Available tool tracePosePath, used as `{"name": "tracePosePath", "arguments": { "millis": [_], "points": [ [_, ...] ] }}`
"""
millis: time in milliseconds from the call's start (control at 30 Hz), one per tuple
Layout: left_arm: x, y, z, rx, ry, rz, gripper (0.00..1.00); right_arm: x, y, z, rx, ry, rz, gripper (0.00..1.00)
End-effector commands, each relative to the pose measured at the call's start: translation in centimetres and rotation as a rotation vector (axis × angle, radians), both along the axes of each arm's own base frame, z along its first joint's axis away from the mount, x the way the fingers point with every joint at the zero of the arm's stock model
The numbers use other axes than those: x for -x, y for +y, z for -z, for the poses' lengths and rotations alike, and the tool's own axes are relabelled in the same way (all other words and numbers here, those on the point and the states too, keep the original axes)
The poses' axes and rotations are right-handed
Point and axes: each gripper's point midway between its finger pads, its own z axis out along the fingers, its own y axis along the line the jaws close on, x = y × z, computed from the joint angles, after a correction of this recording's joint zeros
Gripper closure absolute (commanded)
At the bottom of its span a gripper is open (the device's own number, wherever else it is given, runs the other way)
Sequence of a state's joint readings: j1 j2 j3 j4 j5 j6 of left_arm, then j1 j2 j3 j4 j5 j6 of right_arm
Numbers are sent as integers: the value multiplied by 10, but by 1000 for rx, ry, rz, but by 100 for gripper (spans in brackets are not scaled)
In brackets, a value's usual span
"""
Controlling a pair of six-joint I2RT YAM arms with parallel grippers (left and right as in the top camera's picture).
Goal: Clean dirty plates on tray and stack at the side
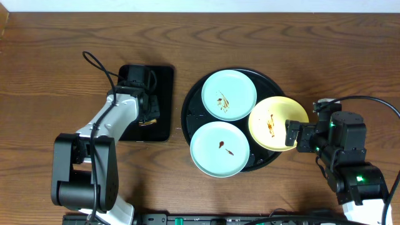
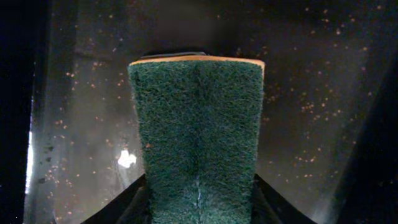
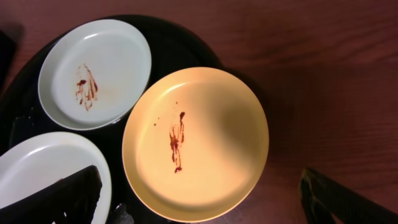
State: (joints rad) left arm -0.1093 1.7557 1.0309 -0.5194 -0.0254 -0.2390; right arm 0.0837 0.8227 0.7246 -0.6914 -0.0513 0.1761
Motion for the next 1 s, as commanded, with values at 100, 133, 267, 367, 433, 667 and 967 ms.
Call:
{"name": "tracePosePath", "arguments": {
  "millis": [100,133,267,367,433,667,967],
  "points": [
    [-11,-2,-15,12,-46,-1,64,-3,0,-9,-1,-21,8,1],
    [-11,-2,-15,12,-46,-1,66,-2,0,-9,-1,-21,8,1],
    [-11,-2,-15,12,-45,-1,74,-2,0,-9,-1,-20,8,1],
    [-10,-2,-14,12,-43,-1,81,-1,0,-8,-1,-14,8,1],
    [-9,-2,-14,11,-41,-1,86,-1,0,-7,0,-11,8,1],
    [-8,-2,-12,11,-37,-1,92,1,0,-6,1,-2,8,1],
    [-9,-2,-17,12,-43,1,92,6,-17,0,72,28,74,2]
  ]
}}
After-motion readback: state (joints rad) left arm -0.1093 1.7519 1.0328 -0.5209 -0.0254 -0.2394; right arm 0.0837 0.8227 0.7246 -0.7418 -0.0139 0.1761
